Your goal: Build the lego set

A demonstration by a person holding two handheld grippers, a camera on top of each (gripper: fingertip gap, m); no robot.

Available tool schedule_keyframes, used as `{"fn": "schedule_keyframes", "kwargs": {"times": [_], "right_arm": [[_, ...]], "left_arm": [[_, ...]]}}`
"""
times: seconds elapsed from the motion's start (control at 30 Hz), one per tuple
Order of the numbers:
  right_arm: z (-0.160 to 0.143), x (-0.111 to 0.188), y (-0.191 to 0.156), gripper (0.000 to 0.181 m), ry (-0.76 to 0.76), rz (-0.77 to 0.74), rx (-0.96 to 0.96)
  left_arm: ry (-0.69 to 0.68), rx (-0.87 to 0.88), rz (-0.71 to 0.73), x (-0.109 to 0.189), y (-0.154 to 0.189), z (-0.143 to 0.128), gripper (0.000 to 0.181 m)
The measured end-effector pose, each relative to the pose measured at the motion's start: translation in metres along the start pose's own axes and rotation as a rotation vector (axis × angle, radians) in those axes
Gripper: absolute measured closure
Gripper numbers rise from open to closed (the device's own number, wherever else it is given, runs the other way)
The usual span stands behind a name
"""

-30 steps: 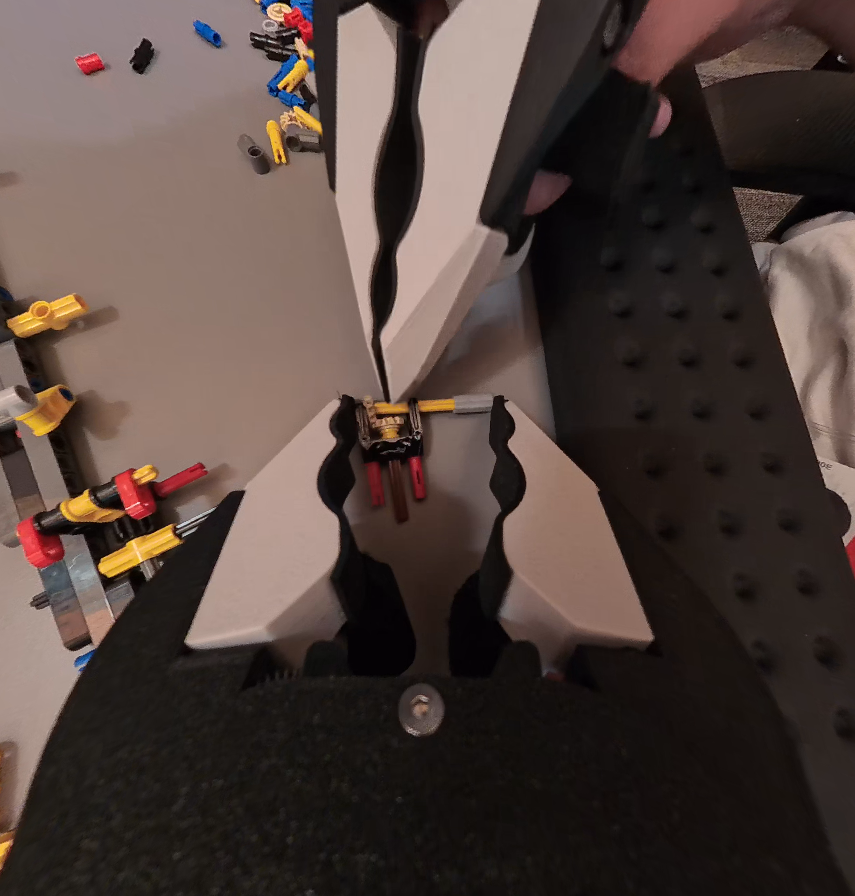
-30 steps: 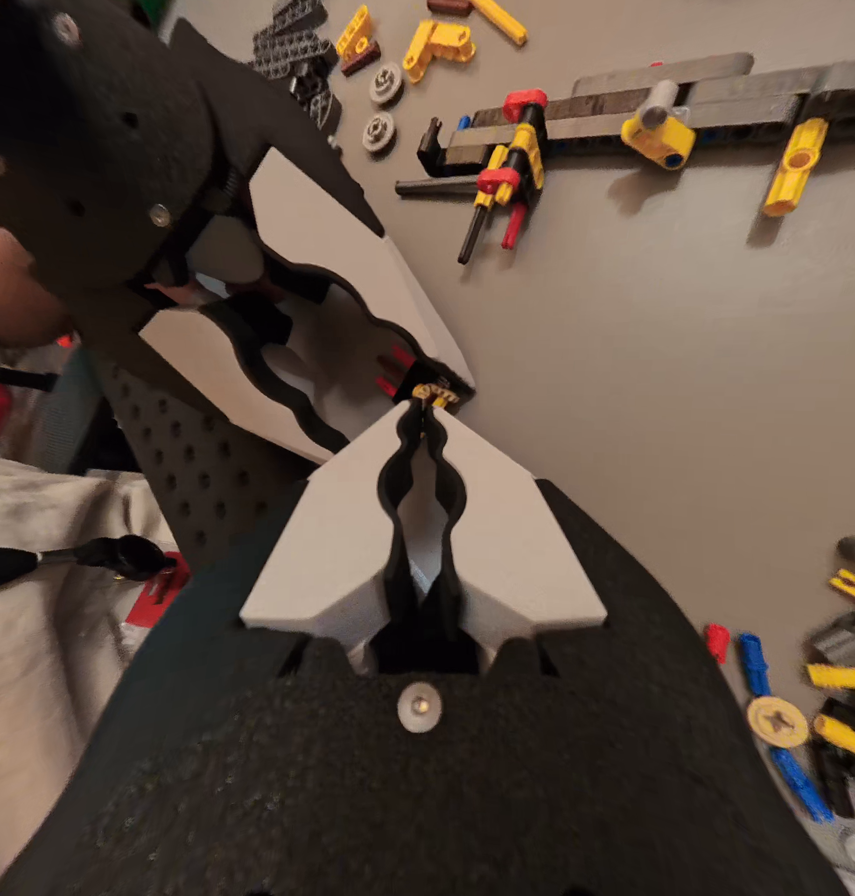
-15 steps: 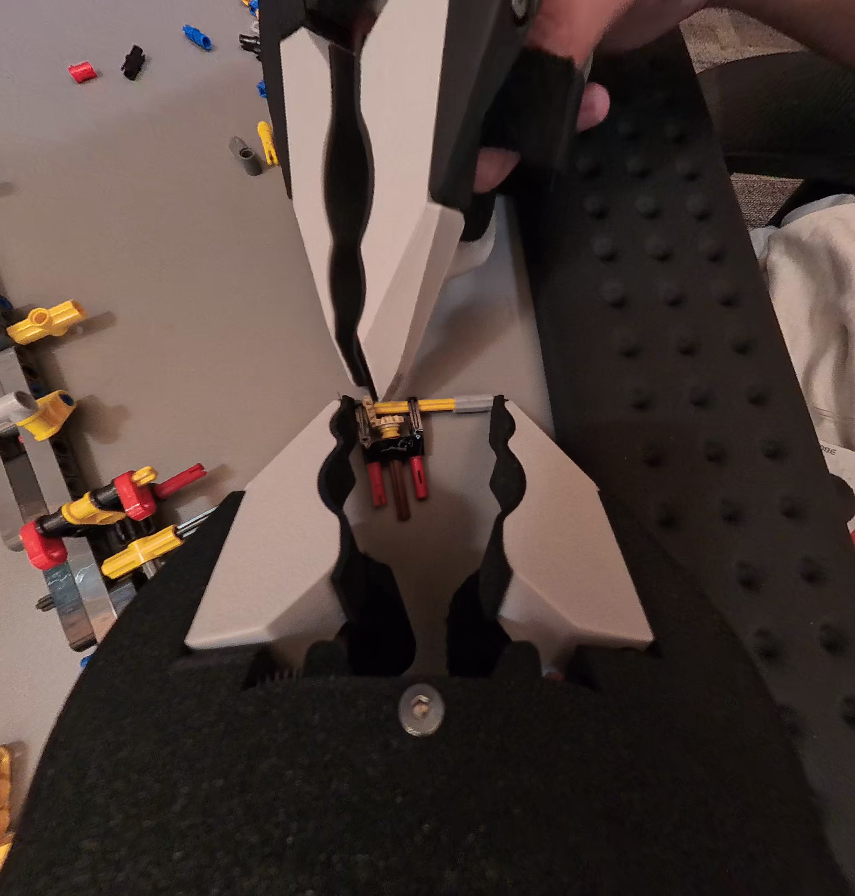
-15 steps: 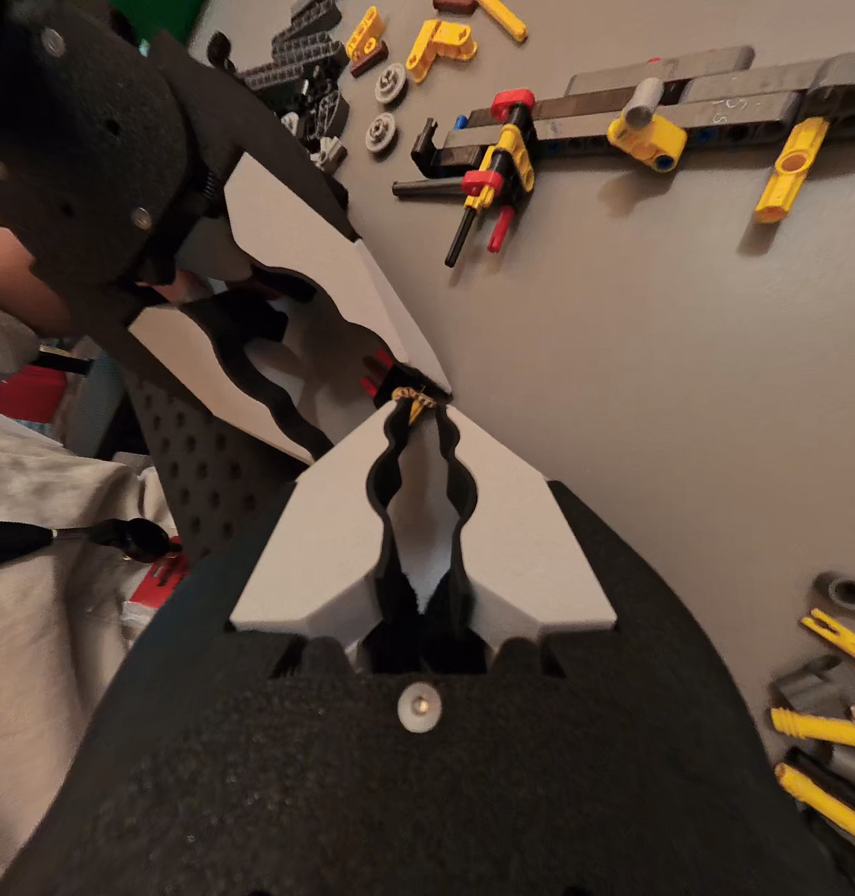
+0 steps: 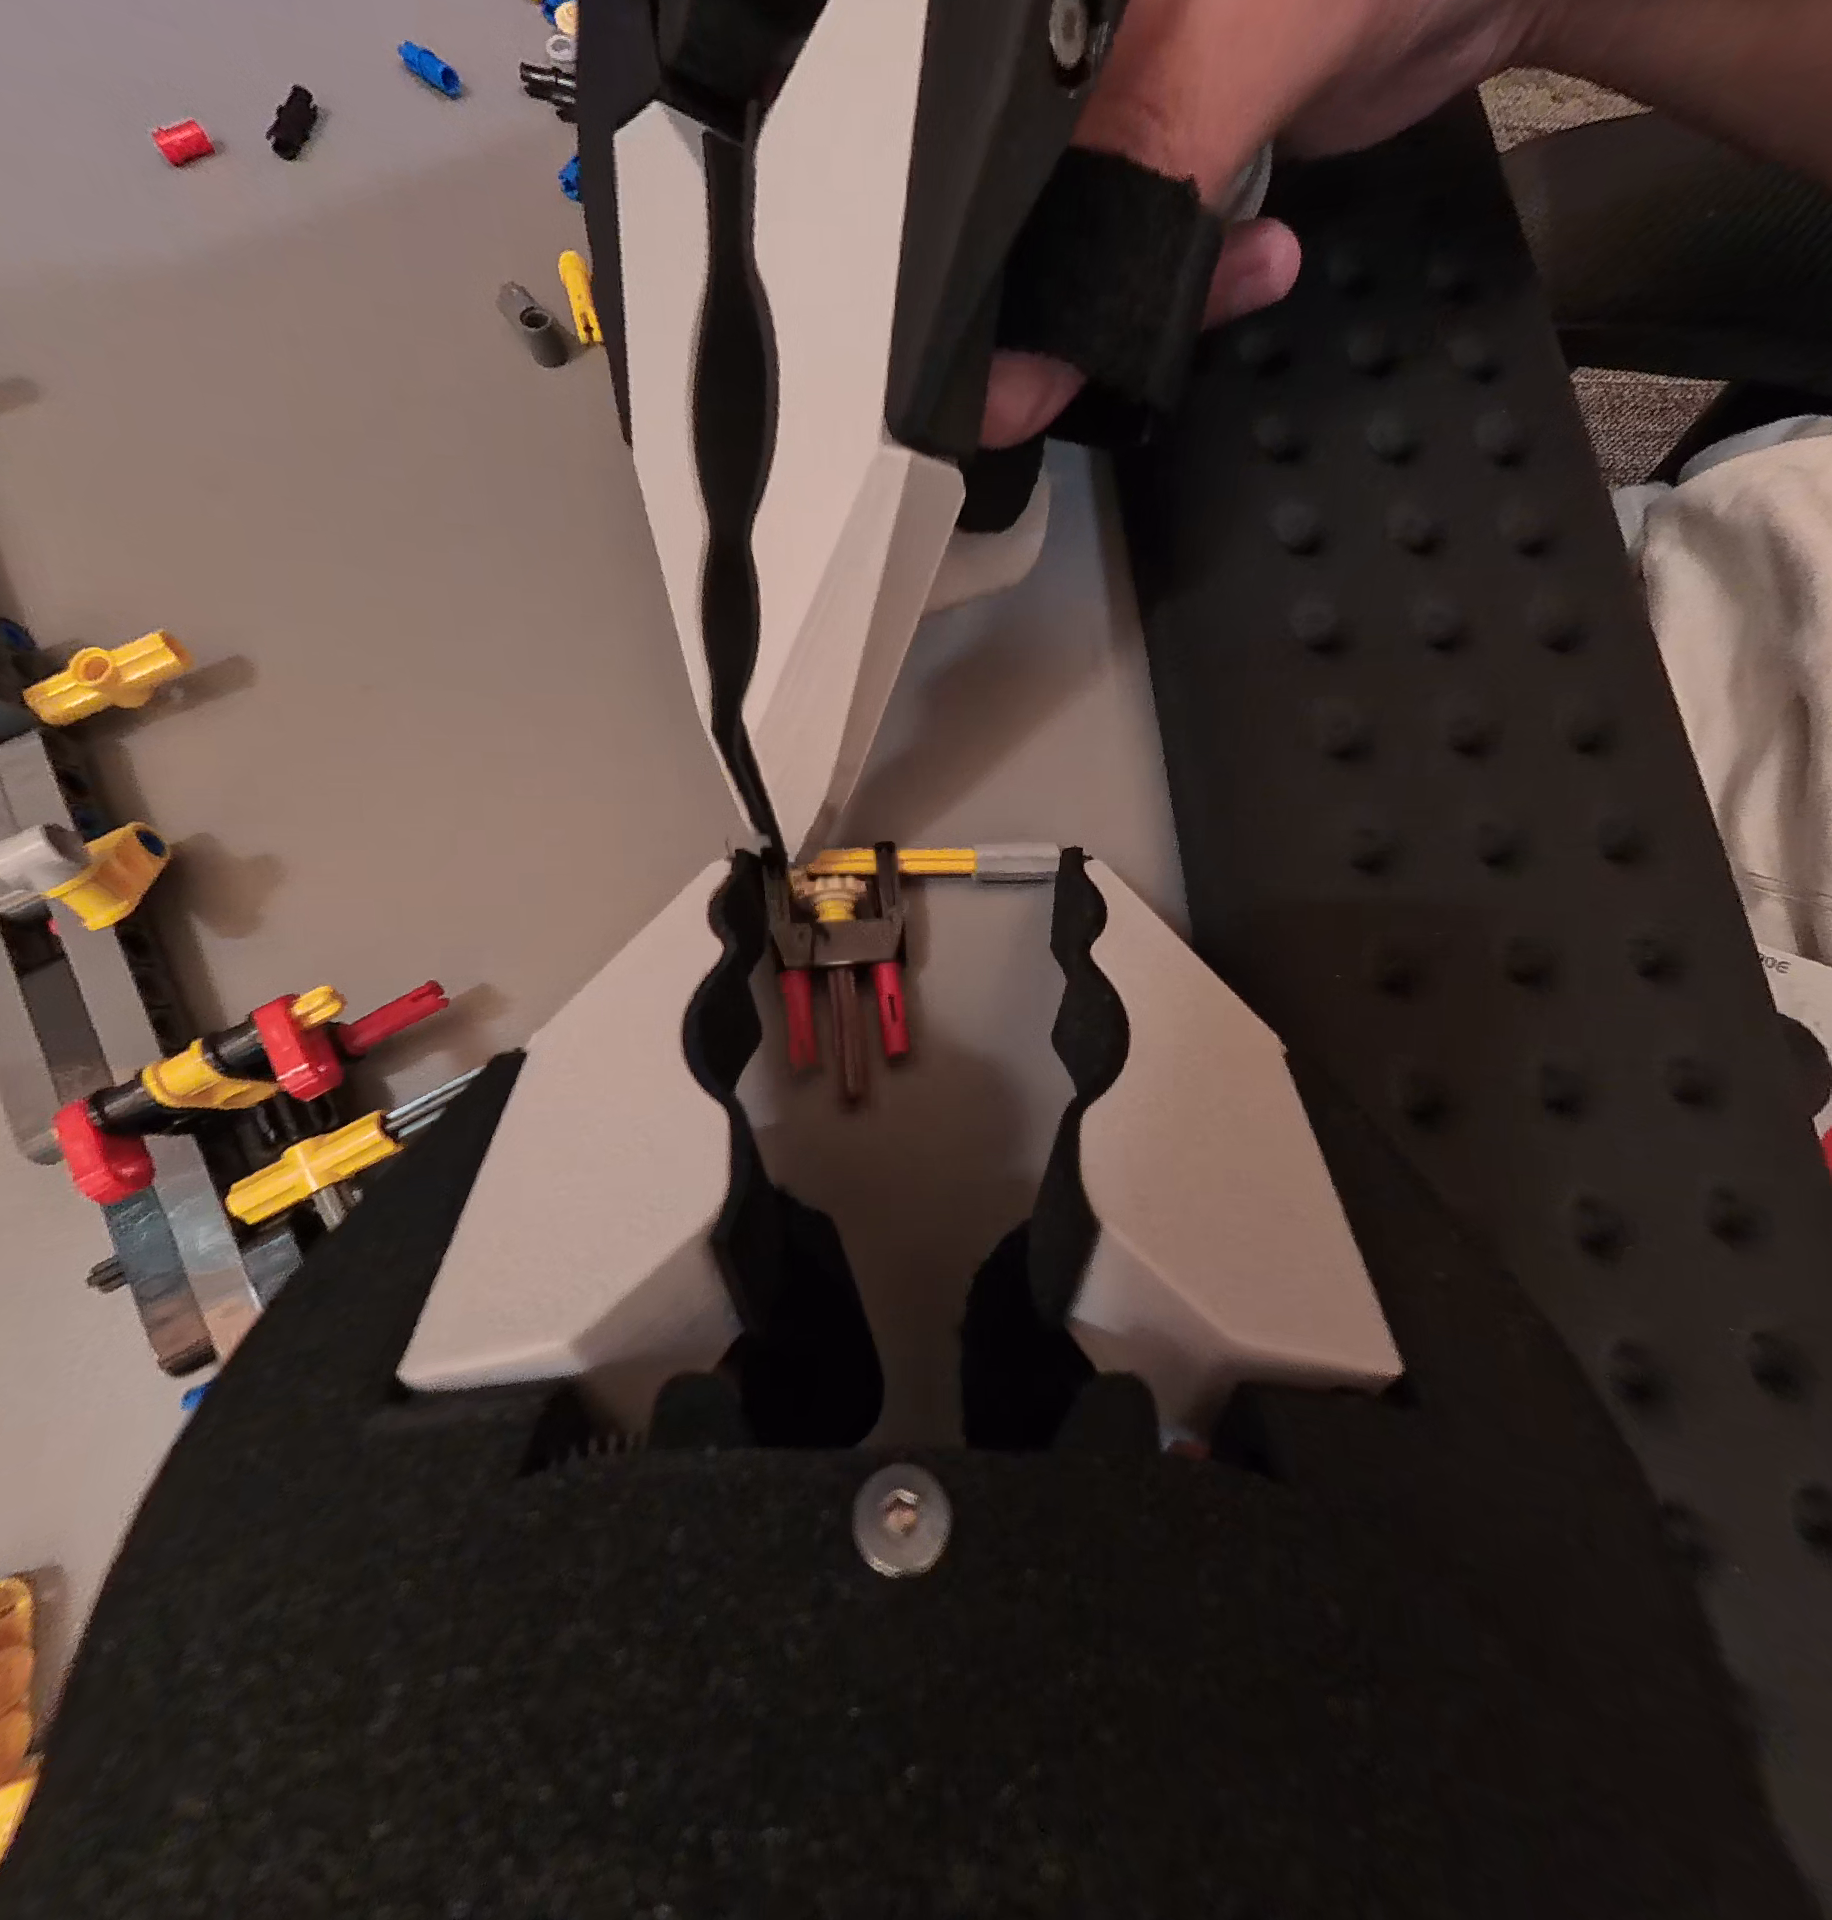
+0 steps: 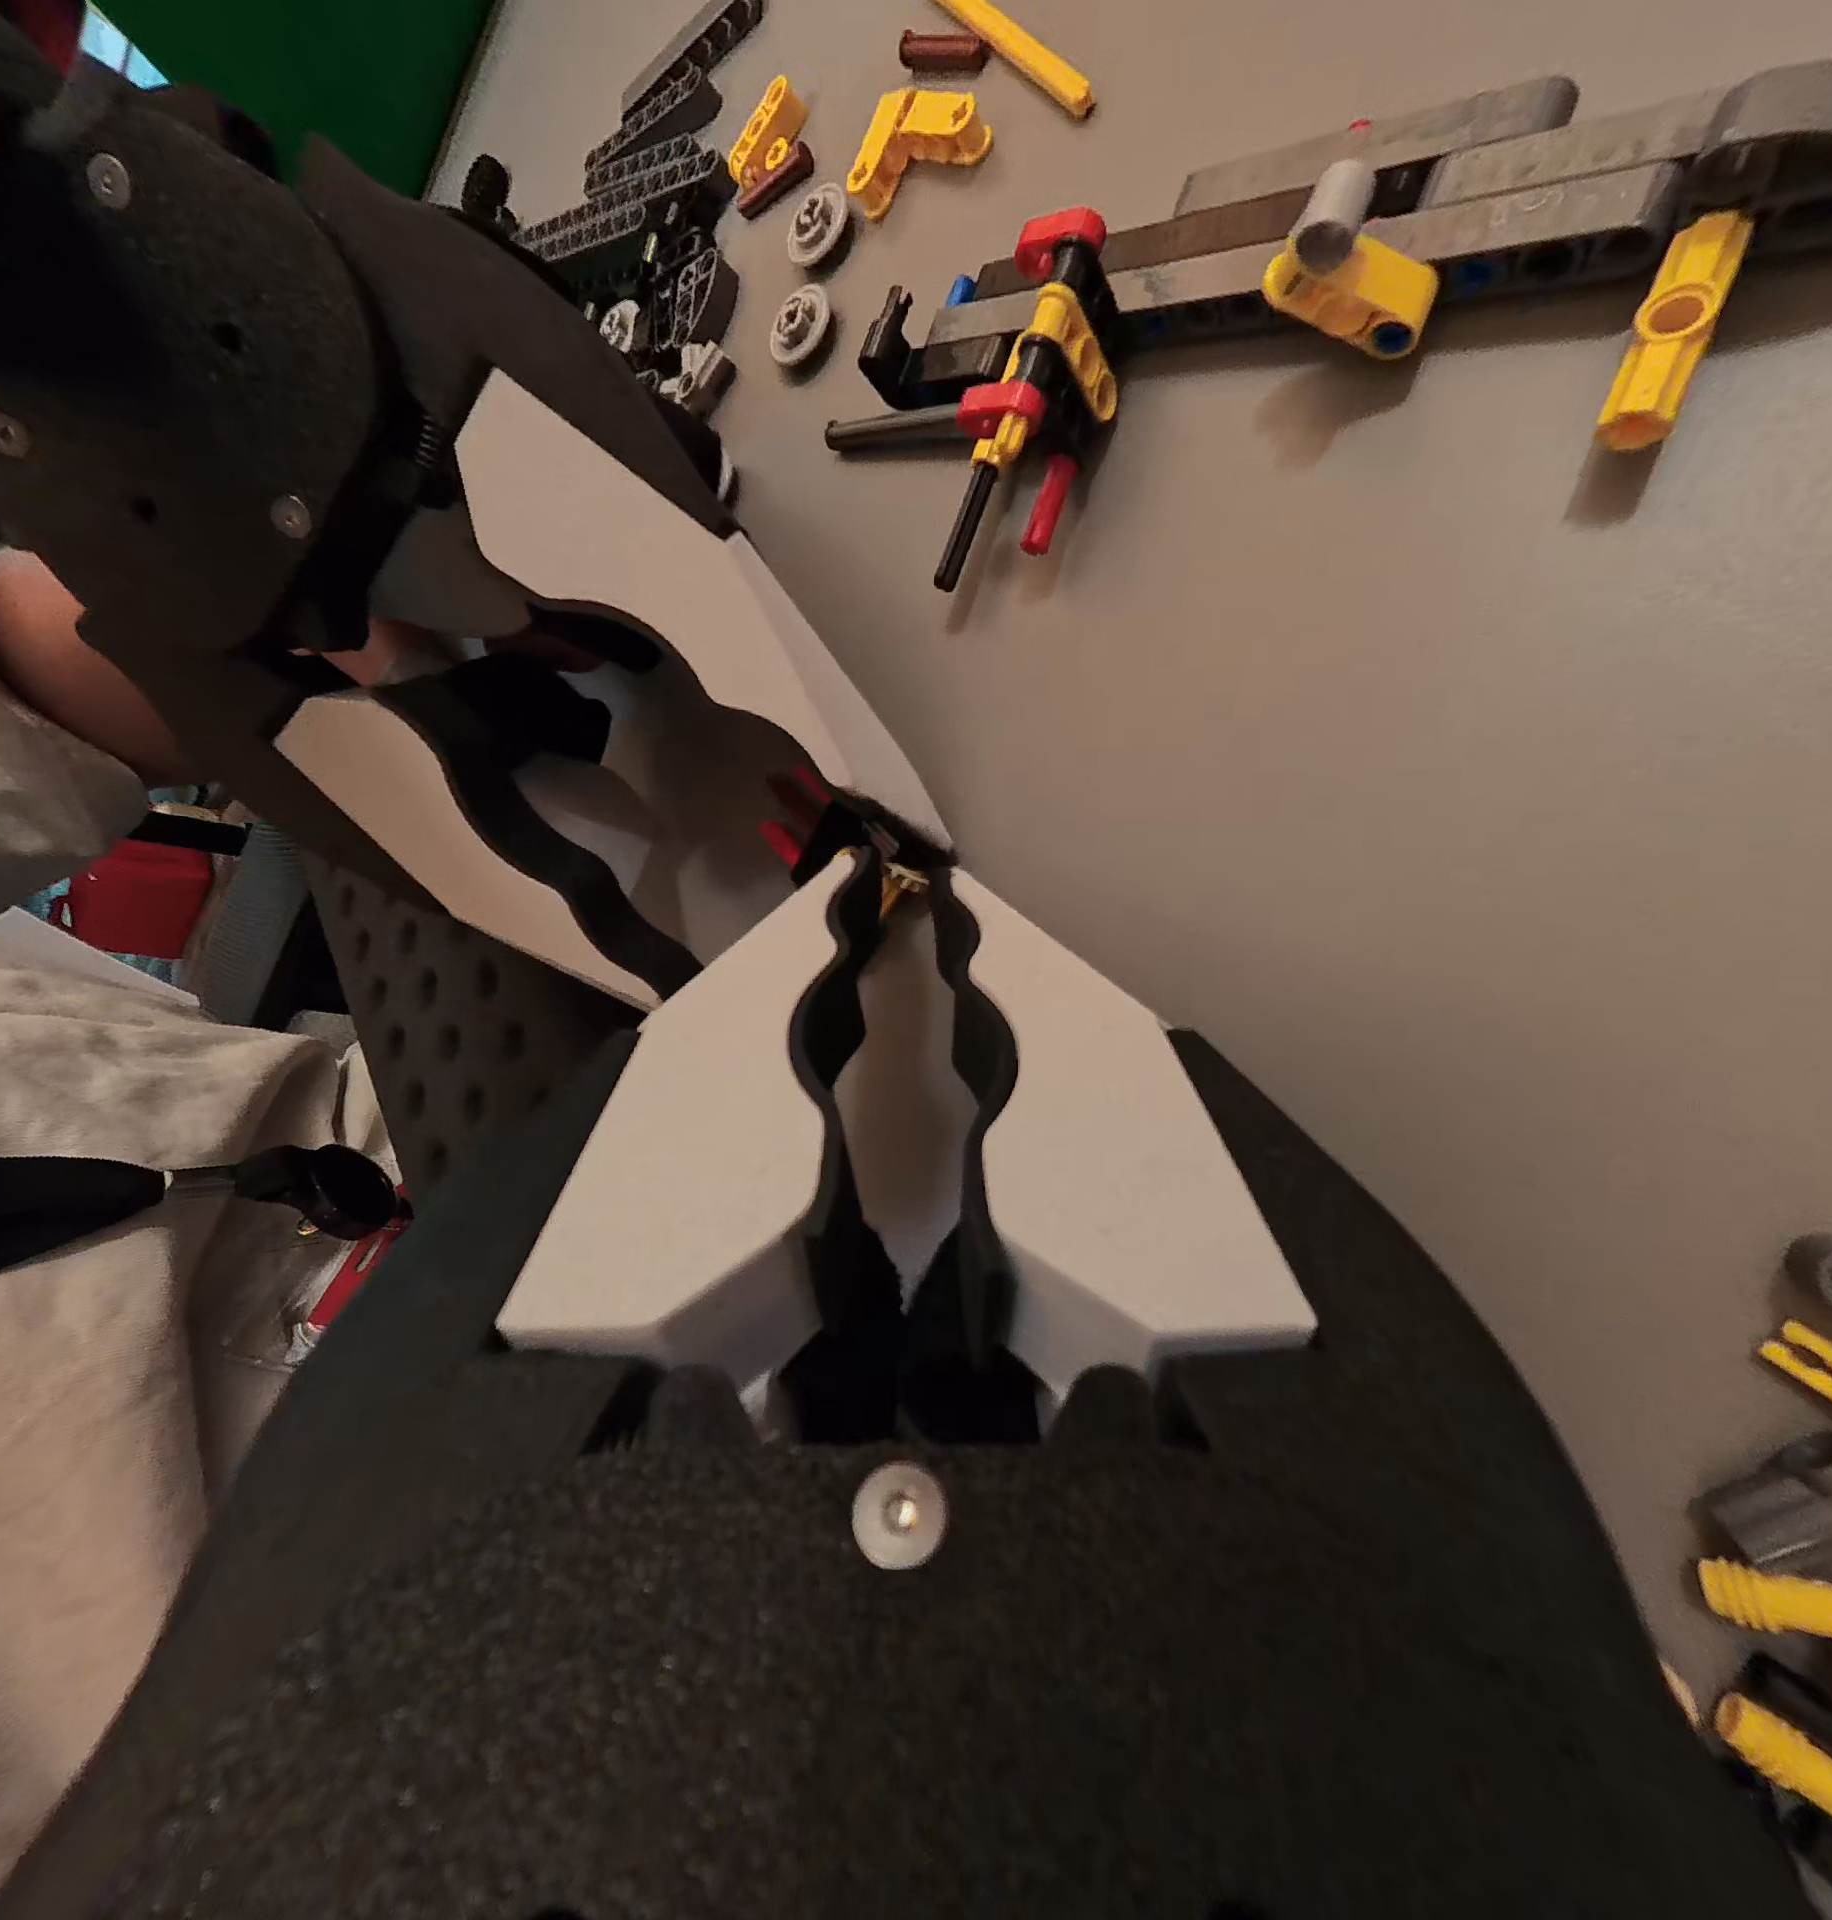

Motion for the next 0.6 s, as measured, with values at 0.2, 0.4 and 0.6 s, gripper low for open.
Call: {"fn": "schedule_keyframes", "kwargs": {"times": [0.2,0.4,0.6], "right_arm": [[-0.0001,0.0008,0.0015,0.173,0.008,0.017,-0.021],[-0.0034,0.0069,-0.0055,0.178,0.005,0.038,0.037],[-0.0055,-0.0003,-0.0025,0.181,-0.032,-0.044,0.086]], "left_arm": [[0.005,0.026,0.0,0.0009,-0.0019,-0.0002,0.127],[0.007,0.027,-0.002,0.001,-0.0021,-0.0005,0.127],[0.006,0.019,0.0,0.0009,-0.0021,-0.0008,0.127]]}}
Point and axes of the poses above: each gripper's, where its closed fingertips meet, x back along the fingers, z out of its top, y = z × x across the jaws, the point moved 4 cm from there along x, back along the fingers, and after that the axes turned 3 degrees about z, right-handed, at the moved point
